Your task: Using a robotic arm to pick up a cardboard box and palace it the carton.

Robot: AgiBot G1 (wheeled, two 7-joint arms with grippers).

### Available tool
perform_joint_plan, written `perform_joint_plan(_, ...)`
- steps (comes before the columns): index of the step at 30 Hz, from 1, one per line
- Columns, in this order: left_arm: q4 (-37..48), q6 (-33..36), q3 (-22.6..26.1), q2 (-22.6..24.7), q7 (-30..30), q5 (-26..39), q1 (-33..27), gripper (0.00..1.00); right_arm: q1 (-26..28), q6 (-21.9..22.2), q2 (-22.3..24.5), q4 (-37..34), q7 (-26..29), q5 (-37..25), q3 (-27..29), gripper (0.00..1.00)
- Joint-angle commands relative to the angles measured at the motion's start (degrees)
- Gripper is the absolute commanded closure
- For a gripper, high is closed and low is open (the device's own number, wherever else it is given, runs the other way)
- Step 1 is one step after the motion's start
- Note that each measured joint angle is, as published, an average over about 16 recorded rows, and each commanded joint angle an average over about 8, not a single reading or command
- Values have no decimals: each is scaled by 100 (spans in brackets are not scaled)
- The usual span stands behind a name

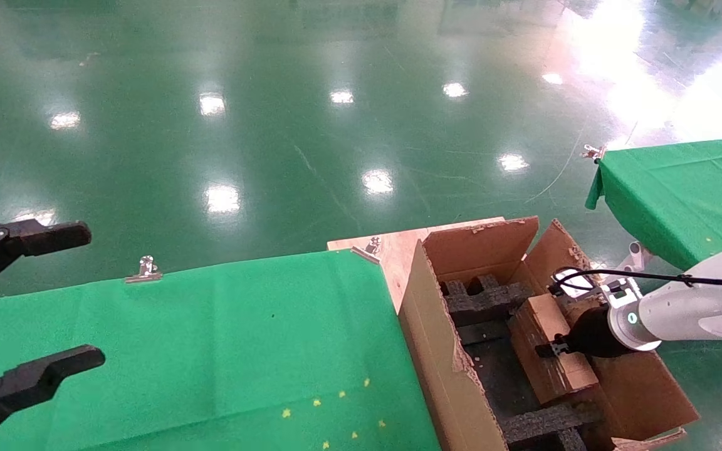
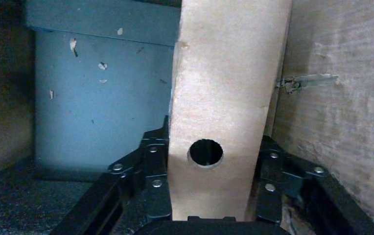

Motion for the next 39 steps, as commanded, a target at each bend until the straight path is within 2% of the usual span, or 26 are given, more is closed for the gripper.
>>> perform_joint_plan(1, 0, 0, 0, 0, 0, 0, 0, 0, 4, 4, 5, -2, 5, 2, 1, 0)
perform_joint_plan(15, 0, 0, 0, 0, 0, 0, 0, 0, 400, 75, 162, 224, 73, -178, -45, 0)
perform_joint_plan(21, 0, 0, 0, 0, 0, 0, 0, 0, 883, 152, 309, 520, 65, -304, -10, 0)
perform_joint_plan(26, 0, 0, 0, 0, 0, 0, 0, 0, 1474, 85, 561, 1091, -108, -323, 142, 0)
perform_joint_plan(34, 0, 0, 0, 0, 0, 0, 0, 0, 2448, -497, 1128, 2361, -636, -77, 573, 0)
perform_joint_plan(39, 0, 0, 0, 0, 0, 0, 0, 0, 2730, -1143, 1453, 2939, -957, 631, 964, 0)
